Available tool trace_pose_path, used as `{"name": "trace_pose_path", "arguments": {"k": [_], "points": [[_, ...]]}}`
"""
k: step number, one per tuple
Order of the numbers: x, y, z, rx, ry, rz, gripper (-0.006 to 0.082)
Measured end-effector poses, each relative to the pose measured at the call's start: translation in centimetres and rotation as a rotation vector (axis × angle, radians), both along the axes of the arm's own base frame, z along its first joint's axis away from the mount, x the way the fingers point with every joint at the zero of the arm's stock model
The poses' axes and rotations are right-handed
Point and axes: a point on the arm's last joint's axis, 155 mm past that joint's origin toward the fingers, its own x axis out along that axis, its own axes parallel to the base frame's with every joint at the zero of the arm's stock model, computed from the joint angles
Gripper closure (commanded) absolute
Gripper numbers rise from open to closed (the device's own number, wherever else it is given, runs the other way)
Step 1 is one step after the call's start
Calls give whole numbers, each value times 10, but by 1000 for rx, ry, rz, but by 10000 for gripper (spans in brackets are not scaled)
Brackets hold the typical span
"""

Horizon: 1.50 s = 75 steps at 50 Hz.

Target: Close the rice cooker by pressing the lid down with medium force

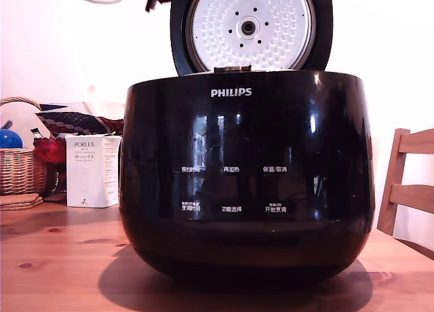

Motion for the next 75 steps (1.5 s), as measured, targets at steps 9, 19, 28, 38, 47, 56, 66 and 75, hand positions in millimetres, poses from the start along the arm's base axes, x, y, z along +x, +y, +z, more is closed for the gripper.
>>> {"name": "trace_pose_path", "arguments": {"k": [9, 19, 28, 38, 47, 56, 66, 75], "points": [[-12, -5, 3, -43, 70, -55, 789], [-23, -12, 0, -49, 129, -86, 789], [-30, -15, -7, -36, 175, -98, 789], [-47, -16, -18, -26, 284, -143, 789], [-72, -14, -35, 4, 451, -185, 789], [-95, -17, -57, 90, 507, -210, 789], [-123, -18, -90, 253, 571, -203, 789], [-129, -16, -106, 357, 542, -183, 789]]}}
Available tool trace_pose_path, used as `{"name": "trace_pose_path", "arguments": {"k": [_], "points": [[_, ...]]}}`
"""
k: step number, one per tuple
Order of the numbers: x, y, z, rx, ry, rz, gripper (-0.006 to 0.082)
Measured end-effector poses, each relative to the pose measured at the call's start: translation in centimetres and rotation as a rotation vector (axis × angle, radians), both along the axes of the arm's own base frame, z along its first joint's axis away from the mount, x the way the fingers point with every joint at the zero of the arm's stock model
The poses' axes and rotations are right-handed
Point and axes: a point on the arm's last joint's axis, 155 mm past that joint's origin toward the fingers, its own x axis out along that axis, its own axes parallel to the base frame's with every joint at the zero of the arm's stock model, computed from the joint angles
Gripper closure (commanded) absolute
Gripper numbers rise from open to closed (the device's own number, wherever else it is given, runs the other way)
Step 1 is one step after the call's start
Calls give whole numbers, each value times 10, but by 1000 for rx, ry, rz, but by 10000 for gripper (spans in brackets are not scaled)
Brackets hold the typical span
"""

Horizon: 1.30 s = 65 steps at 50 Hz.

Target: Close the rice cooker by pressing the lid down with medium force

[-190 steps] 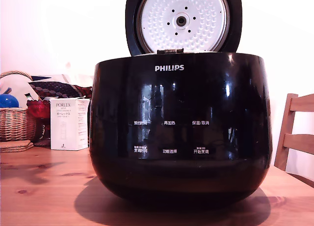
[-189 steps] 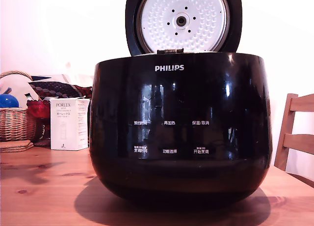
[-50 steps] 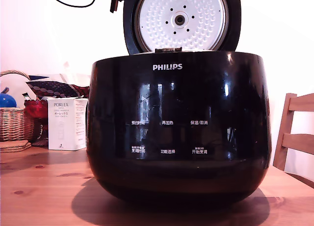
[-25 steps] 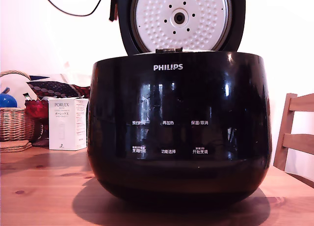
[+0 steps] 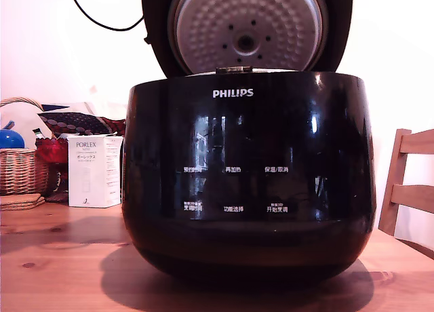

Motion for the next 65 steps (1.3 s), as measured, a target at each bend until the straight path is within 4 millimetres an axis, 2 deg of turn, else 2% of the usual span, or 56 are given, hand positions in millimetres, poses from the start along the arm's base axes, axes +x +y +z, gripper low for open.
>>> {"name": "trace_pose_path", "arguments": {"k": [10, 26, 52, 65], "points": [[1, -3, -8, 64, -47, 8, 789], [-14, -20, -21, 159, -106, -29, 789], [4, -6, -33, 278, -184, 34, 789], [-3, -5, -38, 291, -212, 14, 789]]}}
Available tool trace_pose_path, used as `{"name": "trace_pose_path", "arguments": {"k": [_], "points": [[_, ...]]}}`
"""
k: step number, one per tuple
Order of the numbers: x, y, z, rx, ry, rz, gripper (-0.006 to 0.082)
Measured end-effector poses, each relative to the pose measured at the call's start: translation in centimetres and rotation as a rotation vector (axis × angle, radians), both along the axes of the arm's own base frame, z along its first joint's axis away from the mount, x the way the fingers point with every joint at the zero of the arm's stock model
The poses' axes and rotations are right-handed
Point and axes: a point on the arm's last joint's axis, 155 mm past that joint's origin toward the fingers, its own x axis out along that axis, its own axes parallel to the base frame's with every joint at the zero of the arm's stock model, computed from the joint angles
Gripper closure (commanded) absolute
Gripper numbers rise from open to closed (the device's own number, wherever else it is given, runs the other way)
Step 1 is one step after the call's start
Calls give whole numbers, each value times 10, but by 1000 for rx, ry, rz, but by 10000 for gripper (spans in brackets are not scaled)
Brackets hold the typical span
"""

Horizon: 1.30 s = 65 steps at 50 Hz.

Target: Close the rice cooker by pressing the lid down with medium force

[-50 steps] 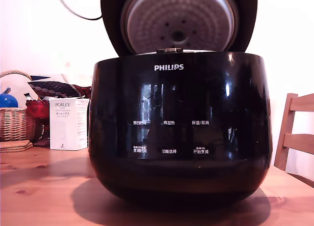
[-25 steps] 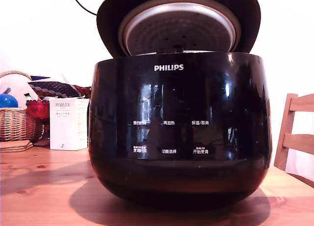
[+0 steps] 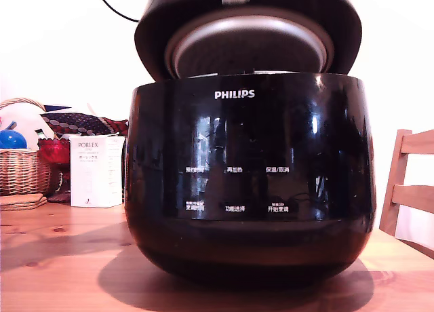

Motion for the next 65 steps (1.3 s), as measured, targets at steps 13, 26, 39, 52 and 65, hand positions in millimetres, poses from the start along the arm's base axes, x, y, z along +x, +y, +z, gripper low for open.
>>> {"name": "trace_pose_path", "arguments": {"k": [13, 26, 39, 52, 65], "points": [[-15, 2, -10, -19, -39, -10, 789], [-25, 11, 0, -87, -107, 48, 789], [-32, 18, -16, -113, -134, 103, 789], [-38, 25, -16, -183, -196, 148, 789], [-45, 33, -17, -241, -250, 201, 789]]}}
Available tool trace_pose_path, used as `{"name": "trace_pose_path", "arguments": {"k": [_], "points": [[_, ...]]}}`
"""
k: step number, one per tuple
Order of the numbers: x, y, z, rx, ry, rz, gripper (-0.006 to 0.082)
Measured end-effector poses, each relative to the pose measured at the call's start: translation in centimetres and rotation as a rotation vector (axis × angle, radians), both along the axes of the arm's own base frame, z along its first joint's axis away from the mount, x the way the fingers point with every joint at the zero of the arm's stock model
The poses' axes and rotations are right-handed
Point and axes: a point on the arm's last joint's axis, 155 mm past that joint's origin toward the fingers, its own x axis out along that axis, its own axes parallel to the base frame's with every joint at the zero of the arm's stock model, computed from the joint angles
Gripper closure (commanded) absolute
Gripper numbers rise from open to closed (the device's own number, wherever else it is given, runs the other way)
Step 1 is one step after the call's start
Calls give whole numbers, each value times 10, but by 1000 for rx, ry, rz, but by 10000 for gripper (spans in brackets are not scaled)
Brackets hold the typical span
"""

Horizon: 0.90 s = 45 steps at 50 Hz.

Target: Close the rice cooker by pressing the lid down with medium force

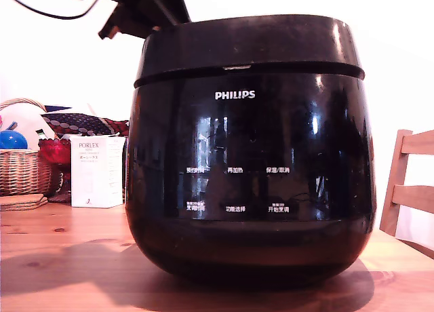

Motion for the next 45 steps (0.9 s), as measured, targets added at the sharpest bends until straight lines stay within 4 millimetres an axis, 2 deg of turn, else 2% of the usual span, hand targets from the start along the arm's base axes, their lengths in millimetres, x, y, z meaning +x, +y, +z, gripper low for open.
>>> {"name": "trace_pose_path", "arguments": {"k": [21, 45], "points": [[-29, 1, -2, -46, -96, 17, 789], [-42, 7, -4, -100, -256, 75, 789]]}}
